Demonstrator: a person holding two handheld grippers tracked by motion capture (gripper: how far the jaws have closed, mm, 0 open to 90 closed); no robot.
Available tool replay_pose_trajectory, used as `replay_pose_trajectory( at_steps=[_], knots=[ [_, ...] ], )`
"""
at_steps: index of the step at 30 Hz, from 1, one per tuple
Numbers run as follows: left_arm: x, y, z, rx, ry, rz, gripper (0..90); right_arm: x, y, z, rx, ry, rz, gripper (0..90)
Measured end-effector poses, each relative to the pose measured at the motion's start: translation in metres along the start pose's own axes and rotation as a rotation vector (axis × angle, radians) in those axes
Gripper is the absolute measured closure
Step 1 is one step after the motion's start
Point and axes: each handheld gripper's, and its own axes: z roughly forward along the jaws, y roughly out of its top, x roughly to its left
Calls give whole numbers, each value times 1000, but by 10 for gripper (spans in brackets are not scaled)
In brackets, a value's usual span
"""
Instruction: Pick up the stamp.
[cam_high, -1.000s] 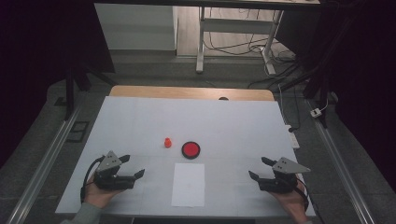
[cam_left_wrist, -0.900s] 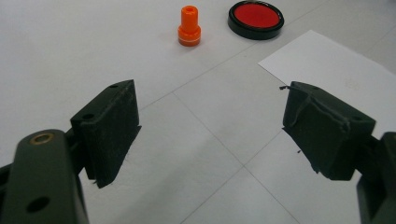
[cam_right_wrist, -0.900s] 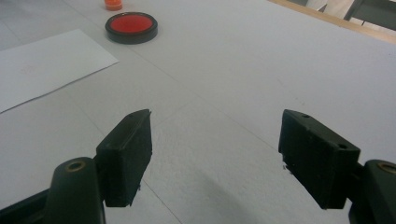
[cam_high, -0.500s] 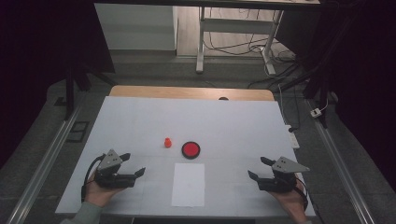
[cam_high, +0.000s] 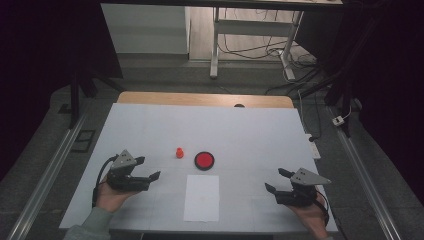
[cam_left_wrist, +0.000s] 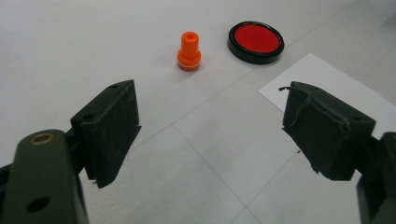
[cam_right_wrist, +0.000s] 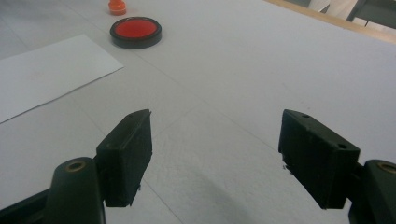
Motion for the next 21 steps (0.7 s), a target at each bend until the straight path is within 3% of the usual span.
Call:
replay_pose_trajectory(
  at_steps=[9,15,21],
  knots=[
    [3,20,15,24,-15,31,186,3,0,2,5,4,-5,259],
    [5,31,20,12,-11,35,188,4,-1,4,11,8,-7,261],
    [13,41,33,41,-11,44,191,6,-1,6,19,13,-6,264]
  ],
)
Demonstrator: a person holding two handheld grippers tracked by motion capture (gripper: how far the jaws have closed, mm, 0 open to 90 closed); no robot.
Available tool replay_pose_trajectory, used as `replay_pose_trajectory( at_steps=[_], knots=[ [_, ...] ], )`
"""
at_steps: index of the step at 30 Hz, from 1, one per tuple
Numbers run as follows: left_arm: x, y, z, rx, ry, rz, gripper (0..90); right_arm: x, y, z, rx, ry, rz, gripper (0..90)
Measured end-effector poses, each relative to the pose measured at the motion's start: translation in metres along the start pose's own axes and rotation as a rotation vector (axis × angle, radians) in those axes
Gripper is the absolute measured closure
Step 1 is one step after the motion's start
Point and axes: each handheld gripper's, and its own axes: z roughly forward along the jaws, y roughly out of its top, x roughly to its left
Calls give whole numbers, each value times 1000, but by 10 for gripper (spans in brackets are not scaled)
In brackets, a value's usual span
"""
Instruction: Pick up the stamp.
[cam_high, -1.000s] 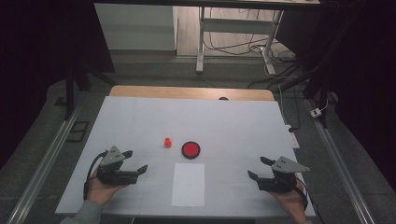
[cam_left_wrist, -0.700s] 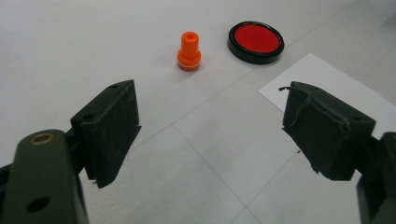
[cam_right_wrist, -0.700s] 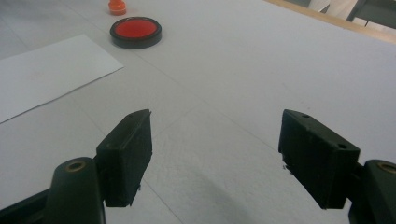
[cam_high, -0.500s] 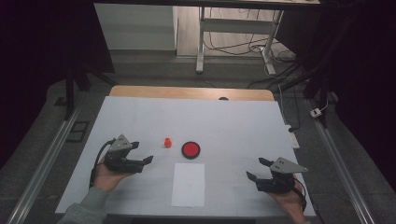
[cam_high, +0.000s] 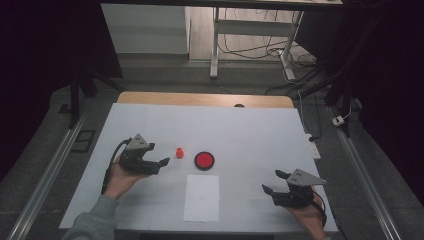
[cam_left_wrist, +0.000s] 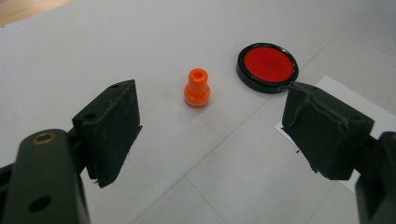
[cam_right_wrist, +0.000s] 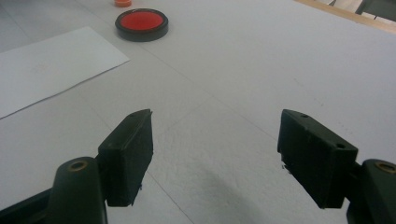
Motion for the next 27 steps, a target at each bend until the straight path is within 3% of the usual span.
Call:
replay_pose_trajectory(
  at_steps=[9,27],
  knots=[
    [4,5,28,56,2,14,196,0,-1,1,9,2,-2,265],
    [4,16,67,56,7,63,258,0,-3,3,22,11,0,266]
  ],
)
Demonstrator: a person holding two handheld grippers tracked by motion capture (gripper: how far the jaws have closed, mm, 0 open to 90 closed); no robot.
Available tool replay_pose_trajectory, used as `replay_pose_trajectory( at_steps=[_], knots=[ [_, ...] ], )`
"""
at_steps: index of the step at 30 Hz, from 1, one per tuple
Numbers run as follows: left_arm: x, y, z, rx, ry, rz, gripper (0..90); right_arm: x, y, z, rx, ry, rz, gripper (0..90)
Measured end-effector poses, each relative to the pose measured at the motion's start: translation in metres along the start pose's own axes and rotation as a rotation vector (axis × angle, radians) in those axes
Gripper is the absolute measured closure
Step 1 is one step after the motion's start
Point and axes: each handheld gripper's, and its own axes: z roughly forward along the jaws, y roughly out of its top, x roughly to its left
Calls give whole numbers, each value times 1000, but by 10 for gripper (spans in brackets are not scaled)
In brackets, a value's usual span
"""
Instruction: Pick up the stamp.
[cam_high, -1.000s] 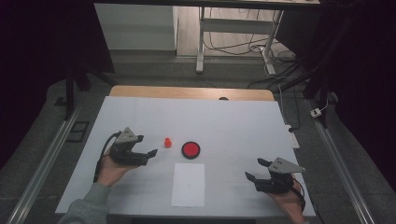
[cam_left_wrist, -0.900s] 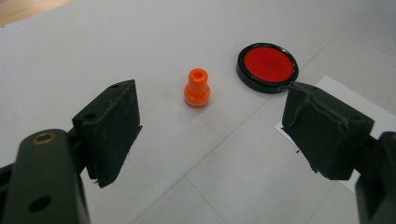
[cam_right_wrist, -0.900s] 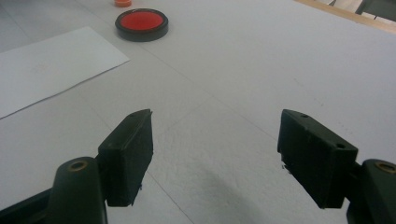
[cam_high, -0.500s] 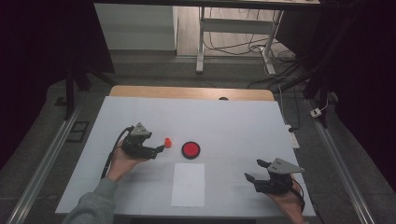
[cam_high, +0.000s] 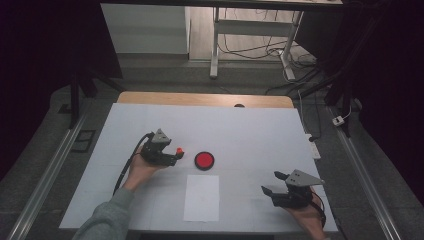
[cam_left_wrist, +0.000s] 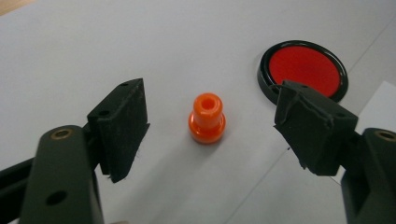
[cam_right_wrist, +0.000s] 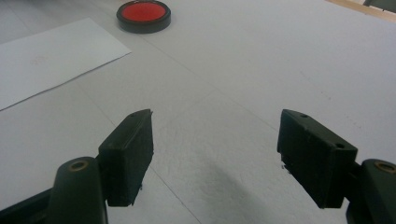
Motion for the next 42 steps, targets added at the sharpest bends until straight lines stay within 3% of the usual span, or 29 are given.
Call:
replay_pose_trajectory(
  at_steps=[8,18,23,36,42],
  knots=[
    [-2,2,10,-4,7,27,295,2,0,3,7,8,-5,266],
    [2,2,19,24,9,-1,361,0,-1,3,15,-1,-5,266],
    [2,1,25,56,-2,-1,445,-1,-1,2,18,-1,-6,266],
    [2,0,28,65,-17,-3,595,0,-2,3,26,-4,-3,265],
    [3,0,27,64,-16,-4,705,-2,-3,2,30,-12,4,266]
  ],
)
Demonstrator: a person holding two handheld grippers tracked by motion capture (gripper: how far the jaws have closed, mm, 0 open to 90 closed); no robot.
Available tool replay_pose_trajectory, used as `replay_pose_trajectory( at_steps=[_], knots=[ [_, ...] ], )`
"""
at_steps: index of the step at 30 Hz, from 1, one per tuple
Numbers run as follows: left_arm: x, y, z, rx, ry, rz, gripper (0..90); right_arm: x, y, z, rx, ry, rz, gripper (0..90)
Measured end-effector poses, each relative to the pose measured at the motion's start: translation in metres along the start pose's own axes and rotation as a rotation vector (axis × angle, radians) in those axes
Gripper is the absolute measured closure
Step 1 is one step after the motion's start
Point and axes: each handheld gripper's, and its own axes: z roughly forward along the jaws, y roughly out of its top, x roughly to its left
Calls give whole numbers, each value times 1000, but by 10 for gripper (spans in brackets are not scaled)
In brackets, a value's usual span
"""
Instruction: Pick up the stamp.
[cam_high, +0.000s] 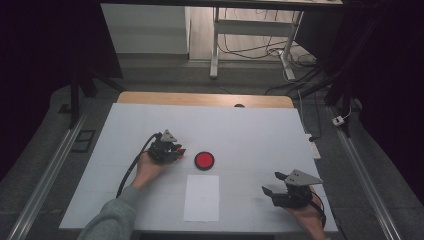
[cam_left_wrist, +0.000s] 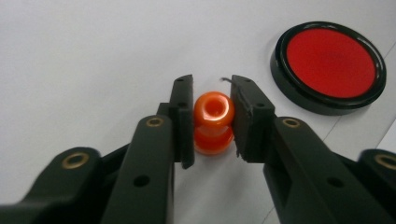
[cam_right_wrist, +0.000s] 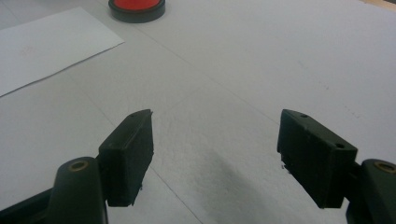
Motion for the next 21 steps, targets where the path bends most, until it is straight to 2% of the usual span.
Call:
replay_pose_trajectory(
  at_steps=[9,21],
  knots=[
    [1,0,-1,2,0,-4,718,-1,-1,0,8,-1,-1,266],
    [3,1,-14,-48,-37,-38,719,0,-1,-1,0,-2,3,266]
  ],
)
